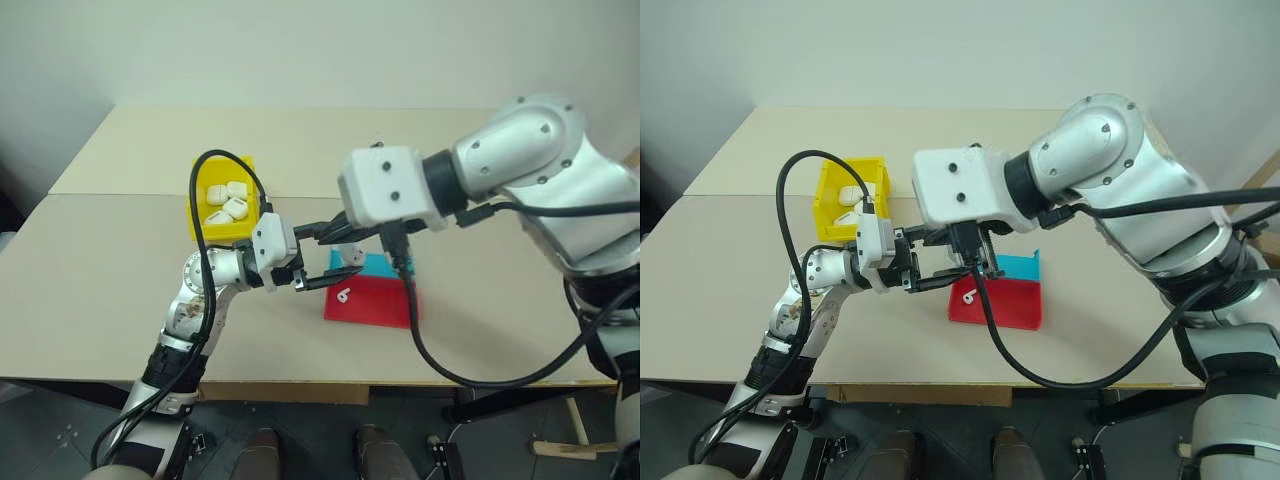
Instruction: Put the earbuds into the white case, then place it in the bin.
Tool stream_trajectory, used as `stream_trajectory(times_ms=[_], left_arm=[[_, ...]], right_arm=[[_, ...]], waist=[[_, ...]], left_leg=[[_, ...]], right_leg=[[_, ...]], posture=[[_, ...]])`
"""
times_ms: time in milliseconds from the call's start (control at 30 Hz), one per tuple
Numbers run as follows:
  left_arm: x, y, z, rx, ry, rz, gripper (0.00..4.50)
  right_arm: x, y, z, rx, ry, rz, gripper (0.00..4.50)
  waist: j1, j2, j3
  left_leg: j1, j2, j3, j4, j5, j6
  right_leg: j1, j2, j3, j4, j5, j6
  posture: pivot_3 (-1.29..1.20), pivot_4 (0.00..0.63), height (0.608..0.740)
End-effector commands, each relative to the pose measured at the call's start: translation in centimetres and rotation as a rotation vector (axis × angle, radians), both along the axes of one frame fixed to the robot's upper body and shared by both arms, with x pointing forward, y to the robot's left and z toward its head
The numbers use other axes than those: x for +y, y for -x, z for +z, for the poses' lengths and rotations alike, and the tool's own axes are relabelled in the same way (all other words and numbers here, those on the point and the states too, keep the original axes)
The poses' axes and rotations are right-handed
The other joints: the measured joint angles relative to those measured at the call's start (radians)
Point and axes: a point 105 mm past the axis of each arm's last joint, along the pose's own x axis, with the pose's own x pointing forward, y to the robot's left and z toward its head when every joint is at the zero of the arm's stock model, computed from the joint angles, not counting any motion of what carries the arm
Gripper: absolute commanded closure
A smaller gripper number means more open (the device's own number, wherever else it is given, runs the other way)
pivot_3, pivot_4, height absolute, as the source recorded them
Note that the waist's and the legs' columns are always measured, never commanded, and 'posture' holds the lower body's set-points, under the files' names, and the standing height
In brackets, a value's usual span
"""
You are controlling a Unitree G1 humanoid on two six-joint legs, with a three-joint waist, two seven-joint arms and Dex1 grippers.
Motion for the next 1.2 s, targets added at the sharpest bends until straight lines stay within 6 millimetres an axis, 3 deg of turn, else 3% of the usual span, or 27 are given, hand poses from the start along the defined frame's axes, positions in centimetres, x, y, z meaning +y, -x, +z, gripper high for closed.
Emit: stream_trajectory(times_ms=[33, 633, 867, 1033, 1100, 1200], left_arm=[[-0.2, 0.6, 1.4, -0.056, 0.028, -0.014, 1.71], [0.4, 0.7, 1.8, -0.063, 0.069, -0.021, 1.71], [1.1, 0.7, 1.7, -0.061, 0.112, 0.007, 1.71], [2.5, 2.2, 4.0, -0.047, 0.261, -0.006, 1.71], [3.0, 3.0, 4.8, -0.055, 0.304, -0.035, 1.71], [4.3, 4.1, 5.1, -0.030, 0.248, -0.031, 1.71]], right_arm=[[-0.2, -0.2, 0.3, -0.069, 0.024, 0.011, 4.44], [-2.7, -1.4, 1.2, -0.127, 0.027, -0.071, 4.44], [-3.4, -1.0, 6.9, -0.084, -0.331, -0.114, 4.44], [-6.0, -0.5, 8.7, -0.059, -0.597, -0.178, 4.44], [-7.0, -0.3, 8.3, -0.049, -0.663, -0.200, 4.44], [-8.8, -0.9, 4.7, 0.012, -0.700, -0.335, 4.44]], waist=[[0.000, 0.000, 0.000], [-0.001, 0.000, 0.000], [0.000, 0.000, 0.000], [0.003, 0.000, 0.000], [0.005, 0.000, 0.000], [0.005, 0.000, 0.000]], left_leg=[[0.000, 0.000, 0.000, 0.000, 0.000, 0.000], [0.000, 0.000, 0.000, 0.000, 0.000, 0.000], [0.001, 0.000, 0.000, 0.000, 0.000, 0.000], [0.000, 0.000, -0.001, 0.000, 0.000, 0.000], [0.000, -0.001, -0.001, 0.000, 0.000, 0.000], [0.000, 0.000, -0.002, 0.000, 0.000, 0.000]], right_leg=[[0.000, 0.000, 0.000, 0.000, 0.000, 0.000], [0.000, 0.000, 0.000, 0.001, 0.000, 0.000], [0.000, 0.000, 0.000, 0.001, 0.000, 0.000], [0.001, -0.001, 0.000, 0.000, 0.000, 0.000], [0.001, -0.001, -0.001, 0.001, 0.000, 0.000], [0.002, -0.001, -0.001, 0.000, 0.000, 0.000]], posture=[[0.00, 0.150, 0.740], [0.00, 0.150, 0.740], [0.00, 0.150, 0.740], [0.00, 0.150, 0.740], [0.00, 0.150, 0.740], [0.00, 0.150, 0.740]])
